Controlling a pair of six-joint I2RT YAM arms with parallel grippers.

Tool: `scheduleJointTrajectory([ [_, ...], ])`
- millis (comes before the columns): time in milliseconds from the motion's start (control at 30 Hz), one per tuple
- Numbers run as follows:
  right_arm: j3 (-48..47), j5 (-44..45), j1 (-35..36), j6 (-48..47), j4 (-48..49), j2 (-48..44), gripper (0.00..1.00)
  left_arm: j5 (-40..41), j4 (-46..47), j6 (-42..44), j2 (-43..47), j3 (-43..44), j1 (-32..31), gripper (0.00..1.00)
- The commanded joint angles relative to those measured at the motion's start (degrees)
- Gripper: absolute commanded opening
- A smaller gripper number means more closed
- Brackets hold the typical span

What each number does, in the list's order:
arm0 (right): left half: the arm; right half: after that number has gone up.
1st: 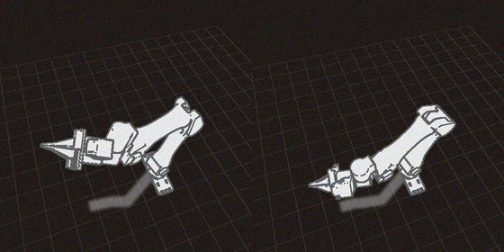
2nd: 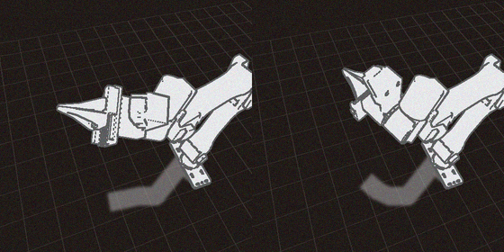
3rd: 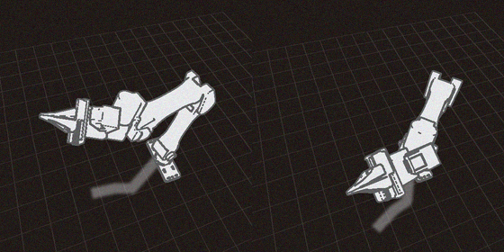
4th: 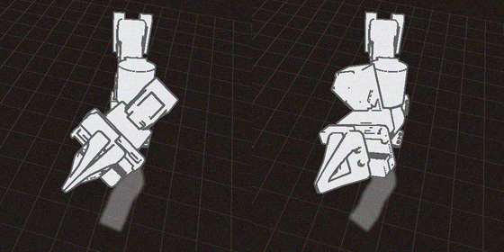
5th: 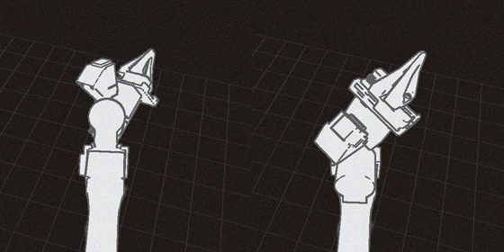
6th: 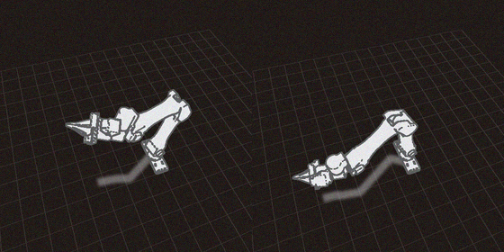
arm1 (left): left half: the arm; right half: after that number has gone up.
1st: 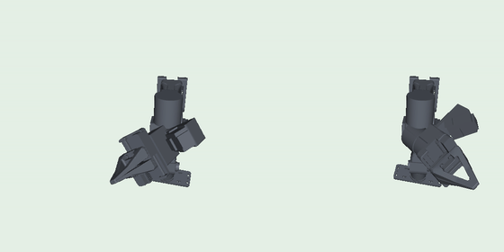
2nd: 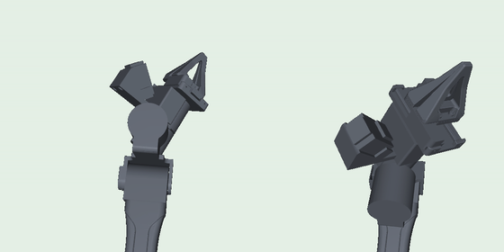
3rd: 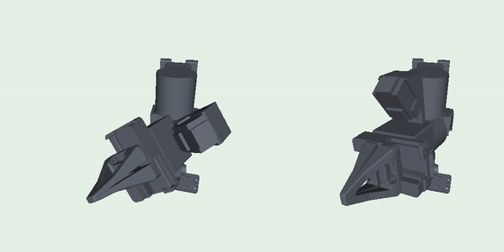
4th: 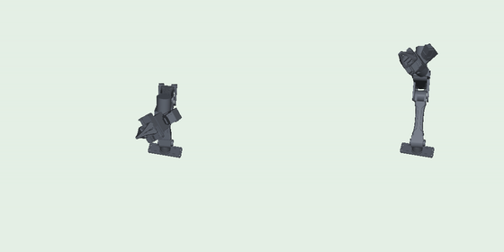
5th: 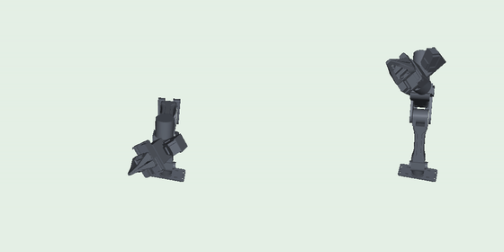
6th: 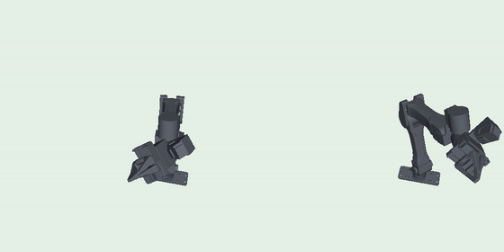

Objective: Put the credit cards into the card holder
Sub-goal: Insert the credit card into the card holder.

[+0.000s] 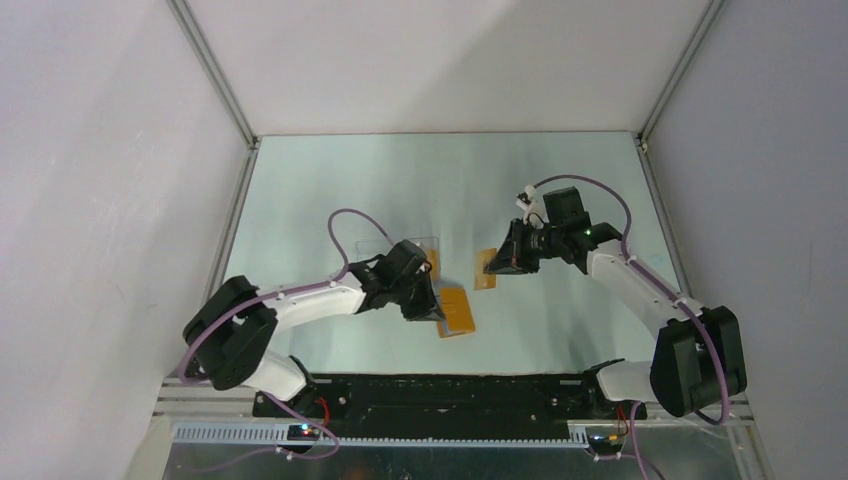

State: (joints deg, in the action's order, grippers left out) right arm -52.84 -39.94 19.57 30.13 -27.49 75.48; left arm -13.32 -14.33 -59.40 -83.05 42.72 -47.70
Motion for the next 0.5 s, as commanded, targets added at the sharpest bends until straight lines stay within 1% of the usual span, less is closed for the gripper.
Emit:
scheduleJointTrajectory([
  [0, -0.1, 0.2, -0.9, -1.7, -1.2, -2.0, 0.0, 1.6, 0.8, 1.8, -2.1, 3.3, -0.7, 0.01],
  [167, 0.0, 0.3, -1.6, -2.1, -1.9, -2.6, 0.0, 1.9, 0.9, 2.4, -2.1, 5.9, -1.7, 0.02],
  [467, 0.0, 0.5, -3.2, -2.8, -2.8, -3.8, 0.0, 1.5, 0.7, 3.3, -6.4, 11.0, -3.7, 0.04],
])
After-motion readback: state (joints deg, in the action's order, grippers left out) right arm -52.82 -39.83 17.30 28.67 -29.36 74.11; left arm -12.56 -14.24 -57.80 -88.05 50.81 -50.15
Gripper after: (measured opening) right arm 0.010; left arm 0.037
